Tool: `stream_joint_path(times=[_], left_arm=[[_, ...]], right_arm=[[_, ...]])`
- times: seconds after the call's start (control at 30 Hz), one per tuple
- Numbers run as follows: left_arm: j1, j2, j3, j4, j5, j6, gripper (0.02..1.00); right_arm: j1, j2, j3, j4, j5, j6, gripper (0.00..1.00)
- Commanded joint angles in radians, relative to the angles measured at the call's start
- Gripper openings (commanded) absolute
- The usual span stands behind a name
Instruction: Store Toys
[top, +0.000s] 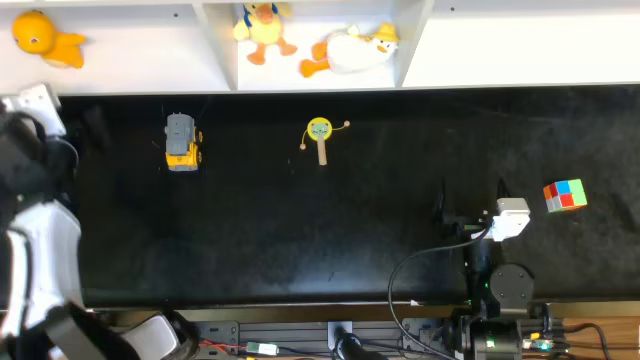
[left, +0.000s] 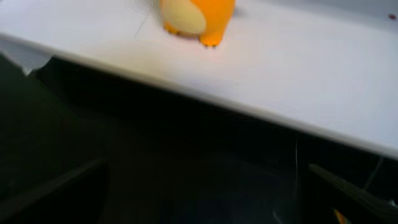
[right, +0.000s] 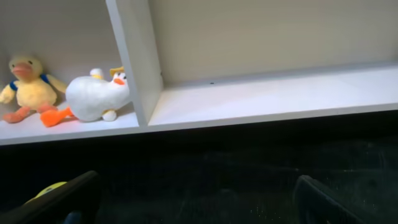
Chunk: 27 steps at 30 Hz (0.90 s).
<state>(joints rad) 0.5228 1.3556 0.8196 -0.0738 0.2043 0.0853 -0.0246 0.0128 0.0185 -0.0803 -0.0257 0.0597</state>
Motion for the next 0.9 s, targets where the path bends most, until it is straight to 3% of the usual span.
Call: stream_joint_path(times=[0.03,0.33,0.7,0.9], left_arm=[[-0.01,-0.105,-0.093,0.011,-0.013,0.018,0.998],[-0.018,-0.148,-0.13,-0.06,0.049,0.019,0.998],[-0.19,-0.148,-0.14,-0.081,0.048,0.026,0.998],[-0.205,-0.172,-0.14,-0.198,0.071,0.012,0.996]], right_arm=[[-0.002,-0.009,-0.014,0.003,-0.003,0.008,0.996],[-0.002,-0.009,-0.014,0.003,-0.003,0.008,0.993],[-0.002,-0.009,-0.014,0.003,-0.003,0.008,0.996],[-0.002,-0.009,-0.014,0.003,-0.003,0.008,0.993]])
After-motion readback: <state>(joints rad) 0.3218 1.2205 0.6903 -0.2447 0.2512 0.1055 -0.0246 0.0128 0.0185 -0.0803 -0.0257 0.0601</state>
